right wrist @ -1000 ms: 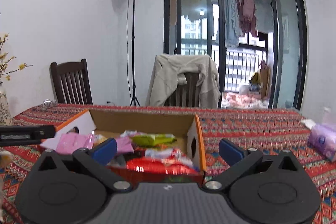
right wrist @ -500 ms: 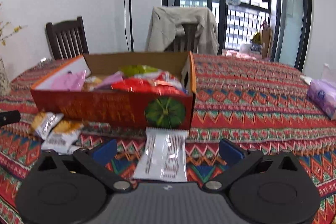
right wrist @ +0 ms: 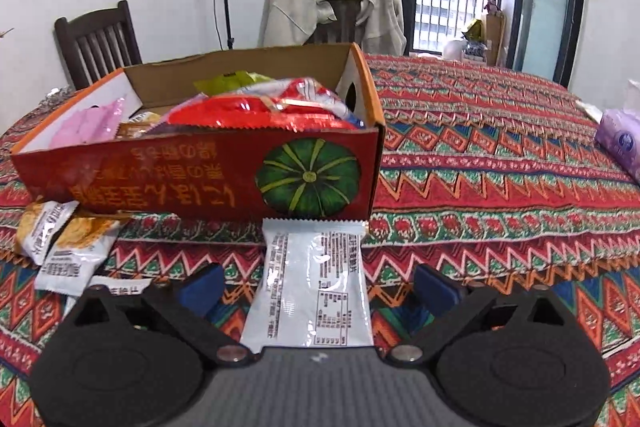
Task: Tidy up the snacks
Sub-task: 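Grasp a clear white packet with the right tool while the left grasps a biscuit packet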
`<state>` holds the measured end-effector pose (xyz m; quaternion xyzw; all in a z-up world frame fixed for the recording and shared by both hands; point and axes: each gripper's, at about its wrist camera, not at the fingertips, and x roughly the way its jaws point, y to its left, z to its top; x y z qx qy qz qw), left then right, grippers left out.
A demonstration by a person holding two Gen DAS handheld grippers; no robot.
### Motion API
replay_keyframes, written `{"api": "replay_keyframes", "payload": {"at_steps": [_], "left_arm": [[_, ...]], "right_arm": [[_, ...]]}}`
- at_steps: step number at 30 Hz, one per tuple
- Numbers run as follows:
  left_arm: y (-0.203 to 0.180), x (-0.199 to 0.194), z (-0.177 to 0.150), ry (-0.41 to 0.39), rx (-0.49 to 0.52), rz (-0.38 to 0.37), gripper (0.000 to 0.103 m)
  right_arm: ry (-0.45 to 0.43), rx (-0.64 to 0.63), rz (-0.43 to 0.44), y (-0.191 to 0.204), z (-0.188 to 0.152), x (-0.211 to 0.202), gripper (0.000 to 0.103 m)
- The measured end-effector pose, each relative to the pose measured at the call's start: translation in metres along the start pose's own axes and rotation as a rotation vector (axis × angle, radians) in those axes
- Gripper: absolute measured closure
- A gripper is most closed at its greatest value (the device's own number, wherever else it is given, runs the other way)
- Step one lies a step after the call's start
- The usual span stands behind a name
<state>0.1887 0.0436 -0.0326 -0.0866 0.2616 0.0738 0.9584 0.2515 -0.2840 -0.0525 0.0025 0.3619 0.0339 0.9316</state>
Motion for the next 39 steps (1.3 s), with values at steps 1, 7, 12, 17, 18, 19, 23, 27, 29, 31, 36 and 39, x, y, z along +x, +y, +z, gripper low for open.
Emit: {"api": "replay_keyframes", "payload": {"at_steps": [1, 7, 12, 17, 18, 19, 23, 27, 29, 31, 36, 39], "left_arm": [[0.000, 0.001, 0.000, 0.004, -0.004, -0.004, 0.000], [0.008, 0.004, 0.001, 0.021, -0.046, -0.004, 0.000], [0.010, 0.003, 0.001, 0.017, -0.054, -0.009, 0.000], [0.011, 0.004, 0.002, 0.020, -0.059, -0.005, 0.000], [0.011, 0.004, 0.002, 0.021, -0.060, -0.004, 0.000], [0.011, 0.004, 0.001, 0.022, -0.061, -0.003, 0.000], [0.010, 0.005, 0.001, 0.023, -0.060, -0.001, 0.000], [0.009, 0.008, 0.001, 0.040, -0.061, -0.004, 0.000], [0.008, 0.008, 0.001, 0.043, -0.058, 0.005, 0.000], [0.003, 0.007, 0.001, 0.038, -0.040, 0.006, 0.000], [-0.018, 0.011, 0.006, 0.066, 0.037, 0.030, 0.000], [-0.027, 0.020, 0.012, 0.098, 0.051, 0.022, 0.000]], "right_arm": [[-0.011, -0.010, -0.012, 0.001, -0.001, 0.001, 0.005], [-0.049, -0.004, -0.012, 0.001, -0.005, -0.002, 0.023], [-0.076, -0.026, 0.009, 0.003, -0.007, -0.009, 0.056], [-0.141, -0.004, -0.002, -0.001, -0.010, -0.021, 0.061], [-0.162, -0.001, -0.002, -0.002, -0.011, -0.025, 0.062], [-0.187, -0.001, -0.002, -0.002, -0.012, -0.029, 0.062], [-0.254, -0.024, -0.009, 0.000, -0.015, -0.041, 0.062], [-0.268, -0.030, -0.006, 0.001, -0.013, -0.042, 0.062], [-0.270, -0.022, -0.002, 0.000, -0.013, -0.043, 0.062], [-0.273, -0.014, 0.002, -0.002, -0.013, -0.043, 0.062], [-0.276, -0.003, 0.010, -0.003, -0.014, -0.042, 0.062], [-0.277, 0.002, 0.013, -0.003, -0.014, -0.041, 0.062]]}}
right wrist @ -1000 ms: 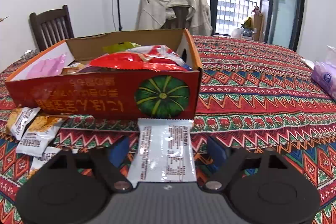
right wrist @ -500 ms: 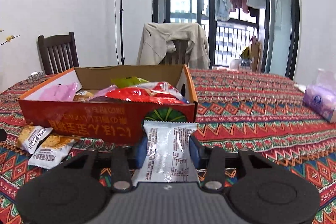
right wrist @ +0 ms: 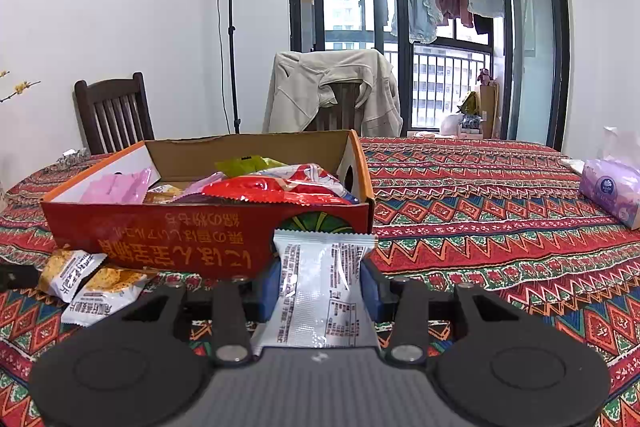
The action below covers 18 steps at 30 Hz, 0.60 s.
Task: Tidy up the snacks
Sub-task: 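Grasp a clear white packet with the right tool while the left grasps a biscuit packet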
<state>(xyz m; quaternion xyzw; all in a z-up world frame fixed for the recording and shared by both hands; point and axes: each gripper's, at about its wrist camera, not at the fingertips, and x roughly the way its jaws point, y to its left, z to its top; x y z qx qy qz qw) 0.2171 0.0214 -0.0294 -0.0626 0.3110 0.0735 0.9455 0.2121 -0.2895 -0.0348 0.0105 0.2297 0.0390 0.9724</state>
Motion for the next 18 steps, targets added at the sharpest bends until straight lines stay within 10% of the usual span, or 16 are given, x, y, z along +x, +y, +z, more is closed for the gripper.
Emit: {"api": "replay_keyframes", "payload": {"at_steps": [15, 18], "left_arm": [[-0.035, 0.050, 0.008, 0.104, 0.079, 0.013, 0.000], [-0.037, 0.049, 0.007, 0.087, 0.097, 0.009, 0.015]], "right_arm": [[0.000, 0.022, 0.019, -0.005, 0.000, -0.001, 0.062], [0.001, 0.025, 0.022, -0.006, 0.001, -0.001, 0.062]]}}
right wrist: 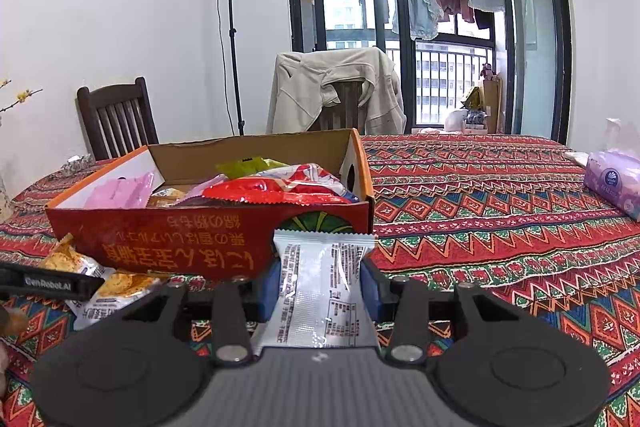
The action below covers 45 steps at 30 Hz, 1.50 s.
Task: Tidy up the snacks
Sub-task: 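Grasp a clear white packet with the right tool while the left grasps a biscuit packet, then carry both packets into the orange box and open both tools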
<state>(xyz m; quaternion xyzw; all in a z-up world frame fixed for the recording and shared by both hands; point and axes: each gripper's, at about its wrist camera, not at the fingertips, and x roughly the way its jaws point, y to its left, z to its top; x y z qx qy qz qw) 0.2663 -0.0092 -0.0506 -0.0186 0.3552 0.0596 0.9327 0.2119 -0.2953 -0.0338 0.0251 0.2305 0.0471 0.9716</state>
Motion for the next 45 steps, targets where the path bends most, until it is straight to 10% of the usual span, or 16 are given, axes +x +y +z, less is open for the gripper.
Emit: {"api": "replay_keyframes", "payload": {"at_steps": [8, 45], "left_arm": [[-0.001, -0.011, -0.002, -0.036, 0.025, -0.049, 0.076], [0.003, -0.087, 0.018, -0.259, 0.031, -0.170, 0.078]], "right_arm": [[0.001, 0.003, 0.002, 0.000, 0.000, 0.001, 0.062], [-0.183, -0.179, 0.069, 0.027, 0.029, -0.066, 0.062]]}}
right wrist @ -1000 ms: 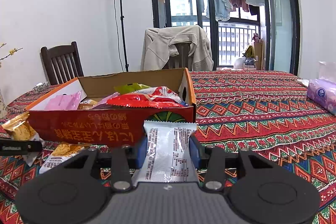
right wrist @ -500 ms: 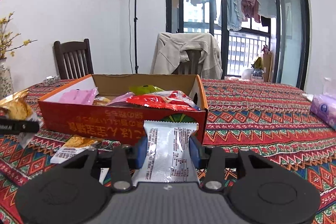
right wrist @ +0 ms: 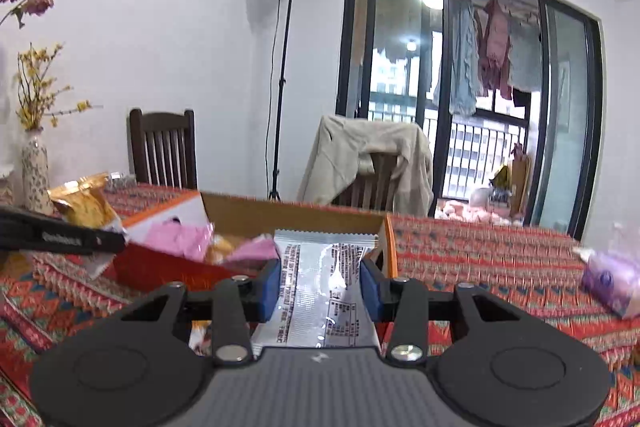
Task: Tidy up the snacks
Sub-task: 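Carry both packets into the orange box and open both tools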
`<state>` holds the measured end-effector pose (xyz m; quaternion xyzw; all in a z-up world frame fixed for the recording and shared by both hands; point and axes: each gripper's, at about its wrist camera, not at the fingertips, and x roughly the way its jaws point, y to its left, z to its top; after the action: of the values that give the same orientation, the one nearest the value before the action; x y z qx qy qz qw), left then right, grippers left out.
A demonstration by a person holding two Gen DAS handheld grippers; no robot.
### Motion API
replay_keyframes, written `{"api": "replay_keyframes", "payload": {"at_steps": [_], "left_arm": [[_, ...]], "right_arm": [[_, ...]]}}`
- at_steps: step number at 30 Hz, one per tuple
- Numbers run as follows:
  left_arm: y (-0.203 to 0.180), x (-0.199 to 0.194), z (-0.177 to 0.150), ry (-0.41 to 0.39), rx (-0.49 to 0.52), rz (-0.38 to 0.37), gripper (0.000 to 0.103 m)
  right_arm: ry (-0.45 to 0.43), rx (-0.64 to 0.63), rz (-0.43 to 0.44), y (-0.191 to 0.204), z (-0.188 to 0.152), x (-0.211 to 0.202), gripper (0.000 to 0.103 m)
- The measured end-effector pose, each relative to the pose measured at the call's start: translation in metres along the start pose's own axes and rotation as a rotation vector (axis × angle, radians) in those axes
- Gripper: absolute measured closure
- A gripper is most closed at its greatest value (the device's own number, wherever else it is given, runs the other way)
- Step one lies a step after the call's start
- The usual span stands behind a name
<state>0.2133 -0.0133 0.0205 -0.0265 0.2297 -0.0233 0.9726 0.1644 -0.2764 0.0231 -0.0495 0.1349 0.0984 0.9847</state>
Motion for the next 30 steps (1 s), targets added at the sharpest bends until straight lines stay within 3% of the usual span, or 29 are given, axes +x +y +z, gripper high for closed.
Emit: {"api": "replay_keyframes", "payload": {"at_steps": [16, 24, 30], "left_arm": [[-0.016, 0.051, 0.035, -0.039, -0.033, -0.008, 0.078], [-0.019, 0.091, 0.045, -0.035, -0.048, 0.007, 0.078], [-0.022, 0.109, 0.035, -0.057, -0.030, 0.047, 0.078]], "right_arm": [[-0.021, 0.049, 0.004, 0.007, 0.049, 0.074, 0.062], [0.012, 0.080, -0.018, 0.010, 0.049, 0.124, 0.062], [-0.007, 0.120, -0.032, 0.003, 0.030, 0.134, 0.062]]}}
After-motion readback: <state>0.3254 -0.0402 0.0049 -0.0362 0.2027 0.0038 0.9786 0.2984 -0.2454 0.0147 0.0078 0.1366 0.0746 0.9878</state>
